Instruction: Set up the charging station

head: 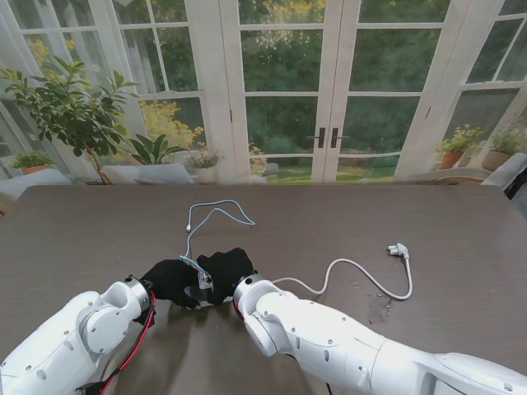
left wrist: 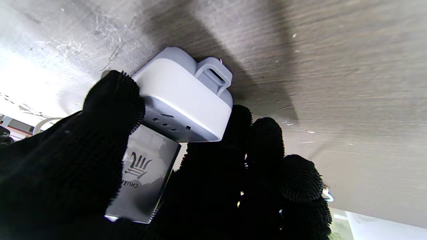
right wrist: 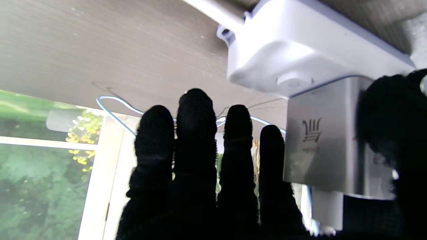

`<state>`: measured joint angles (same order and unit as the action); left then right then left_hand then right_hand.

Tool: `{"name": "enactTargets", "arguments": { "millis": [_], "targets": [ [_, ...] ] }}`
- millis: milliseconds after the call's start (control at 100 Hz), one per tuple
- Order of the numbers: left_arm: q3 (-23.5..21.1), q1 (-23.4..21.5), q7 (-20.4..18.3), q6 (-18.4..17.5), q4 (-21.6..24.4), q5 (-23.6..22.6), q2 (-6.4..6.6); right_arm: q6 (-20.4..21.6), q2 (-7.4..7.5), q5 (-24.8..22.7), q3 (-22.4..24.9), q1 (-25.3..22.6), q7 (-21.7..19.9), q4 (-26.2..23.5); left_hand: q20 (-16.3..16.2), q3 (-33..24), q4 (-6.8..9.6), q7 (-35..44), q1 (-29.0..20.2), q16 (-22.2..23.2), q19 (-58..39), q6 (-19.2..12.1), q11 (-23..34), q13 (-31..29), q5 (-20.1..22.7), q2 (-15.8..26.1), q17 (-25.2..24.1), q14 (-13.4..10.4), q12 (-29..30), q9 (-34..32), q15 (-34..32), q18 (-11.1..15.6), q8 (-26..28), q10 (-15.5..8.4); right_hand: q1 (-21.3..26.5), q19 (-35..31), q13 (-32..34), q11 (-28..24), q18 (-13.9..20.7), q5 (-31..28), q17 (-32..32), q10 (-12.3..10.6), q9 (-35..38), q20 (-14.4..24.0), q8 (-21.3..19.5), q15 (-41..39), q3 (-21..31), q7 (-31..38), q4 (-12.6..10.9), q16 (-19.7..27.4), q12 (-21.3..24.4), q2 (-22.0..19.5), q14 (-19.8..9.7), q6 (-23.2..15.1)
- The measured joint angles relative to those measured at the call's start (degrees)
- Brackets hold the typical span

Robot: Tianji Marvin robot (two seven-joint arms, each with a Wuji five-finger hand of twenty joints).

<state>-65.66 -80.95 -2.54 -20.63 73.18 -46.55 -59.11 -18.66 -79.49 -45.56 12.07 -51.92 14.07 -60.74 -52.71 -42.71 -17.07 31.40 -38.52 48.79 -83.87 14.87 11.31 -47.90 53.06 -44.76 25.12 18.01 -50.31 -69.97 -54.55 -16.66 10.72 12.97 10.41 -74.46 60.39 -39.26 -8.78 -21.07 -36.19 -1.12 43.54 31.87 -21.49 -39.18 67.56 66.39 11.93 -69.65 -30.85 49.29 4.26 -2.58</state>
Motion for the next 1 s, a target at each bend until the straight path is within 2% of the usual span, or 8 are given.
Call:
{"name": "enactTargets", "arguments": {
  "millis": [110,280,540,790,830,930,960,1000],
  "targets": [
    [0.05,-0.02,-0.19,0.05,0.11,0.11,0.0,-0.35,0.41,0.04,0.66,-0.39,0.28,-0.89,0.0,0.0,0.0,0.0,0.0,0.0,-0.01,0.01,0.0,0.0,0.0,0.0,0.0,0.0,0.0,0.0,-0.11,0.0,0.01,0.0,-1.86,0.82,-3.5,-0.96,-0.44,3.79,2.12,0.55,-4.5,0.0,1.49,-0.06,-0.95,-0.02,-0.01,0.0,0.52,-0.75,1.12,2.76],
    [0.06,-0.04,-0.49,0.06,0.24,0.22,-0.01,-0.62,0.59,0.39,1.53,-0.82,0.75,-1.67,0.0,0.0,0.0,0.02,0.0,0.0,-0.08,0.01,0.0,0.0,0.0,-0.02,0.0,0.0,-0.02,0.0,-0.43,0.0,0.02,0.01,-4.46,1.81,-6.95,-1.17,-0.94,9.29,4.65,0.94,-8.83,0.0,3.74,-0.28,-2.87,0.0,-0.03,0.0,0.97,-2.54,2.2,4.13],
    [0.11,-0.04,-0.56,0.05,0.26,0.3,-0.01,-0.68,1.4,2.37,3.64,-1.59,-0.27,-4.76,0.0,0.0,0.0,0.07,0.0,0.0,-0.09,0.01,0.0,0.0,0.0,-0.04,0.0,0.0,-0.03,0.0,-0.44,0.0,0.03,0.01,-8.83,5.25,-11.76,-1.3,-1.76,12.97,8.62,1.27,-14.36,0.0,6.3,-1.16,-5.01,0.0,-0.04,0.0,1.27,-5.41,3.36,5.01],
    [0.14,-0.01,-0.88,0.04,0.35,0.37,0.0,-0.63,2.7,2.43,5.61,-2.24,-1.3,-7.73,0.0,0.0,0.0,0.1,0.0,0.0,-0.11,0.01,0.0,0.0,0.0,-0.05,0.0,0.0,-0.05,0.0,-0.44,0.0,0.04,0.01,-11.36,7.27,-14.48,-1.07,-1.89,14.47,10.5,1.37,-17.12,0.6,8.18,-1.16,-8.26,0.0,-0.35,0.0,1.86,-11.96,3.82,5.56],
    [0.14,-0.01,-0.95,0.04,0.38,0.37,0.0,-0.59,2.97,2.51,6.39,-2.54,-1.32,-8.38,0.0,0.0,0.0,0.1,0.0,0.0,-0.11,0.01,0.0,0.0,0.0,-0.05,0.0,0.0,-0.05,0.0,-0.44,0.0,0.04,0.02,-11.64,7.65,-14.48,-1.07,-2.06,14.47,10.61,1.38,-17.11,0.75,8.43,-1.16,-10.19,0.0,-0.67,0.0,1.86,-14.25,3.91,5.43],
    [0.14,0.0,-1.12,0.06,0.45,0.37,0.01,-0.38,3.79,2.67,8.51,-3.44,-1.12,-10.12,0.0,0.0,0.0,0.12,0.0,0.0,-0.11,0.01,0.0,0.0,0.0,-0.05,0.0,0.0,-0.06,0.0,-0.44,0.0,0.05,0.02,-11.9,8.22,-14.48,-1.07,-2.44,14.34,10.54,1.4,-17.03,1.47,8.44,-1.16,-17.13,0.0,-0.66,0.0,1.86,-21.29,3.96,1.74],
    [0.15,0.0,-1.14,0.08,0.47,0.37,0.01,-0.38,4.1,2.69,9.32,-3.85,-1.03,-10.8,0.0,0.0,0.0,0.12,0.0,0.0,-0.11,0.01,0.0,0.0,0.0,-0.05,0.0,0.0,-0.05,0.0,-0.44,0.0,0.05,0.02,-11.19,8.22,-14.48,-1.07,-2.63,13.46,10.46,1.49,-16.88,1.55,8.44,-1.16,-20.58,-0.01,-1.01,0.0,1.86,-23.82,4.04,0.42],
    [0.19,0.0,-1.15,0.11,0.49,0.38,0.02,-0.39,4.59,2.69,10.31,-4.4,-1.02,-11.92,0.0,0.0,0.0,0.13,0.0,0.0,-0.11,0.01,0.0,0.0,0.0,-0.05,0.0,0.0,-0.06,0.0,-0.44,0.0,0.05,0.02,-9.27,8.24,-14.47,-1.18,-2.95,12.61,9.89,1.72,-16.1,1.98,8.44,-1.37,-27.86,-0.01,-2.96,0.0,1.86,-27.79,4.25,-1.24]
  ]
}}
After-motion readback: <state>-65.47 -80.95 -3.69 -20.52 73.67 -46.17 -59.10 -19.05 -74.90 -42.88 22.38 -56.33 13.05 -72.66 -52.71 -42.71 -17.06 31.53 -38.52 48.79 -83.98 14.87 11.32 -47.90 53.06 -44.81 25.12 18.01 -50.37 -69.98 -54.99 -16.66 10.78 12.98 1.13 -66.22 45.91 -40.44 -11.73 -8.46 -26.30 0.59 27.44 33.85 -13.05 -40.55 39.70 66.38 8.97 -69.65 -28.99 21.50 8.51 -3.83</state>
